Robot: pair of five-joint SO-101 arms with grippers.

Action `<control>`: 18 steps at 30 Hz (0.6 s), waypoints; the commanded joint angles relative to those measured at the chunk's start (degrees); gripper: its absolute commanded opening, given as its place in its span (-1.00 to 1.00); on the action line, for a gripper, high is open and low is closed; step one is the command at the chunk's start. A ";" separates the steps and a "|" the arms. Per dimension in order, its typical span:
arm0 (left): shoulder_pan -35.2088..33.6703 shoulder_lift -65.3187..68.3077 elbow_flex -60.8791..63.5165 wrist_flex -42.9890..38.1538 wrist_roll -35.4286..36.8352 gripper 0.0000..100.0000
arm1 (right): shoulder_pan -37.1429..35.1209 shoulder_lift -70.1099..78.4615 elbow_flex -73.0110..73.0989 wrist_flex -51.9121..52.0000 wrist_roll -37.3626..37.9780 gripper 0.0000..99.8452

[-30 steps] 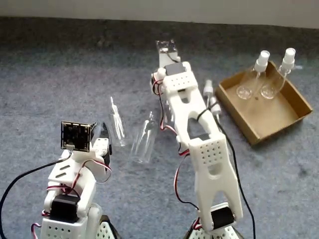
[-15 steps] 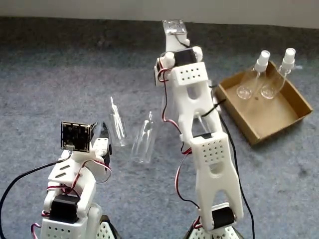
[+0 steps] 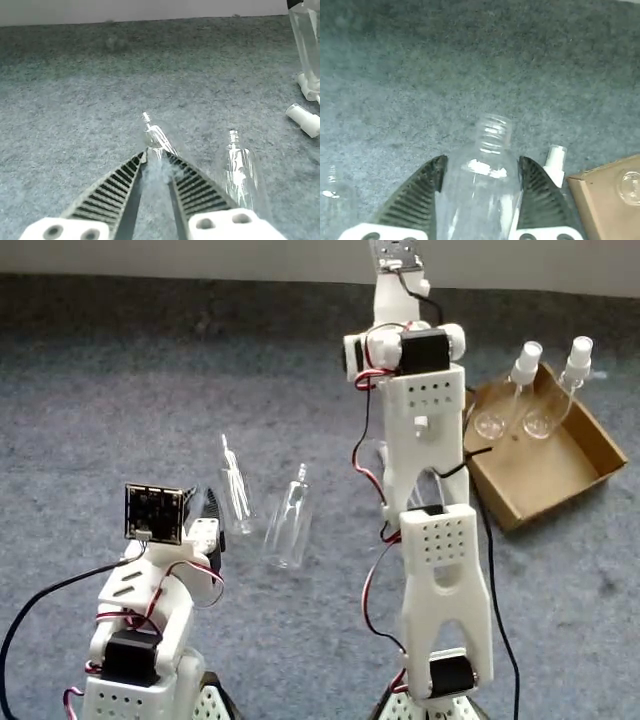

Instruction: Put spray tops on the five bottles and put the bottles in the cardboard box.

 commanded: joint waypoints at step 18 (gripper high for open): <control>3.38 -0.57 -0.40 -1.23 0.18 -0.99 | 5.41 -28.62 3.65 1.27 1.32 -0.93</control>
